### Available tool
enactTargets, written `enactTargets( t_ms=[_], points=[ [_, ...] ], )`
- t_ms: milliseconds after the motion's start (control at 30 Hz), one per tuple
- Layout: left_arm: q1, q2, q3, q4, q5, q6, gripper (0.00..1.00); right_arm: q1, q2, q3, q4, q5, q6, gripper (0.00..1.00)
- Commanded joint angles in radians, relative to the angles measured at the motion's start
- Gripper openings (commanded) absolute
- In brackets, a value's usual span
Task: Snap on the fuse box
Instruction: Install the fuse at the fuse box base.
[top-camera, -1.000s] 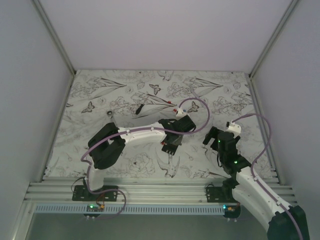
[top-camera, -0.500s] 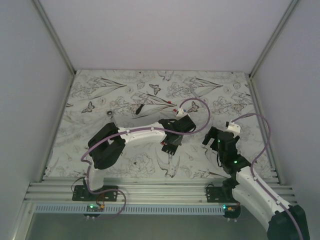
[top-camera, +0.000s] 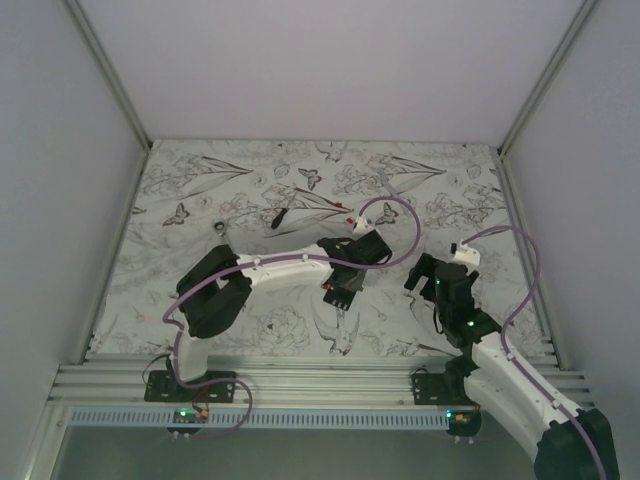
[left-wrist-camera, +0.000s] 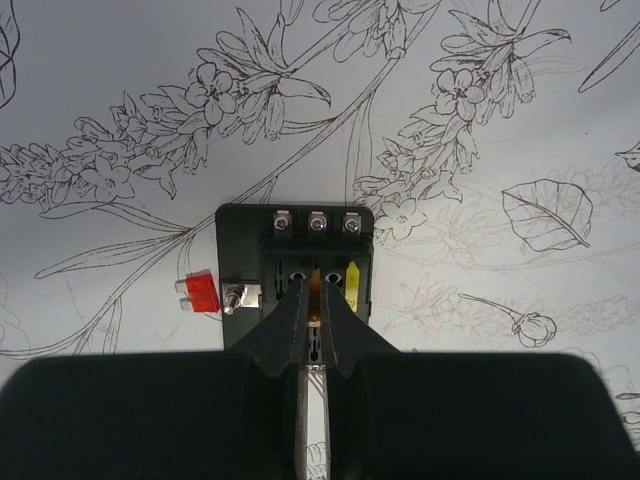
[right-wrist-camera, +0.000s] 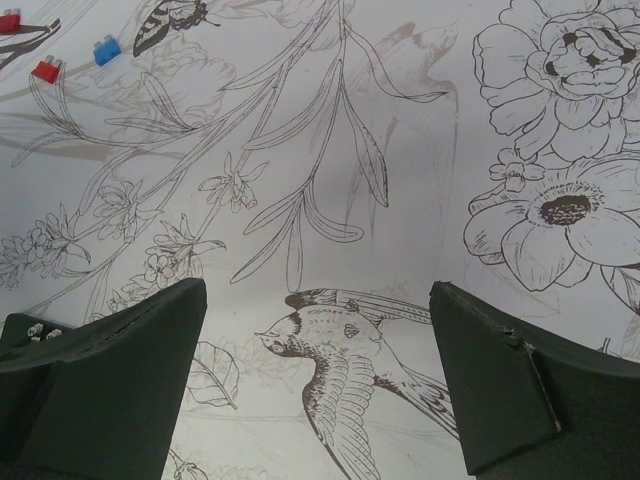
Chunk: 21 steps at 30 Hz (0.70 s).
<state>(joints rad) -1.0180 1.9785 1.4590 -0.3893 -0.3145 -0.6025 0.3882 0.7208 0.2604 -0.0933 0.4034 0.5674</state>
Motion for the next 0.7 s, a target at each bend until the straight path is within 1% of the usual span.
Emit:
enactTargets(
  t_ms=[0,667],
  points=[
    [0.008,0.026,-0.01,-0.008,0.0,0.021,0.0,-0.008,0.001,0.011,0.032,-0.003,-0.006,1.0],
    [0.011,0.066,0.001,0.011,0.046,0.041,0.0,-0.008,0.014,0.01,0.042,-0.019,-0.009,1.0]
  ],
)
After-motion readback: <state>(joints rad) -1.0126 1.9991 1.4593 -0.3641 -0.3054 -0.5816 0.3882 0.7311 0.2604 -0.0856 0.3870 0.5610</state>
